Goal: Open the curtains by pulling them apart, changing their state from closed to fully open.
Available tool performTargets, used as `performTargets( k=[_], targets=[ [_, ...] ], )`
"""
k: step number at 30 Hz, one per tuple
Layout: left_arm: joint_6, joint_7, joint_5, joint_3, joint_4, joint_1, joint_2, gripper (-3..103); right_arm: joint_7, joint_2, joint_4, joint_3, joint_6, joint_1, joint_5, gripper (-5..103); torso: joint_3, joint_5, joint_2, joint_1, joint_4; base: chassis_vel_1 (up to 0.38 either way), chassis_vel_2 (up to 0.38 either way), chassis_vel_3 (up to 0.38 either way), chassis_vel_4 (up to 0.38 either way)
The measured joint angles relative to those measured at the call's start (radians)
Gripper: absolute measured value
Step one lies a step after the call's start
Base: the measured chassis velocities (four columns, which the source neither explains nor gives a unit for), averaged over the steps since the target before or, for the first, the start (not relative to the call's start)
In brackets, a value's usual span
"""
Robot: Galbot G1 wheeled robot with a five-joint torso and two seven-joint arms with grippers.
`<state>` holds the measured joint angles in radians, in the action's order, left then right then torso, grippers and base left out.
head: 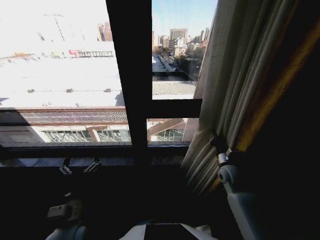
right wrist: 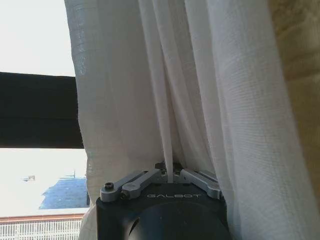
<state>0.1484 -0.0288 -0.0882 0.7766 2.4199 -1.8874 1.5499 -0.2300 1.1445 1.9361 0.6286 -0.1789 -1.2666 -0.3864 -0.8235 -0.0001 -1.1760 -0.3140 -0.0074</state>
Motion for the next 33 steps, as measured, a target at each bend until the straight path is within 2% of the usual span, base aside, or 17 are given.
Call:
performTargets(
  k=[7,33],
  targets=[
    [0.002,0.000,-0.002,-0.001,-0.003,0.001,-0.003,100,-0.001,0.002,0.002,0.000,-0.004,-0.001,0.003,0,0.000,0.0009,0.000,0.000,-0.0003,0.000,0.000,0.000,0.000],
    [0.027,0.000,-0.002,0.001,0.006,-0.019,0.010,100,-0.015,-0.003,-0.003,0.014,0.001,-0.011,0.015,0,0.000,-0.0003,0.000,0.000,0.0000,-0.027,-0.026,0.029,0.027]
  ],
)
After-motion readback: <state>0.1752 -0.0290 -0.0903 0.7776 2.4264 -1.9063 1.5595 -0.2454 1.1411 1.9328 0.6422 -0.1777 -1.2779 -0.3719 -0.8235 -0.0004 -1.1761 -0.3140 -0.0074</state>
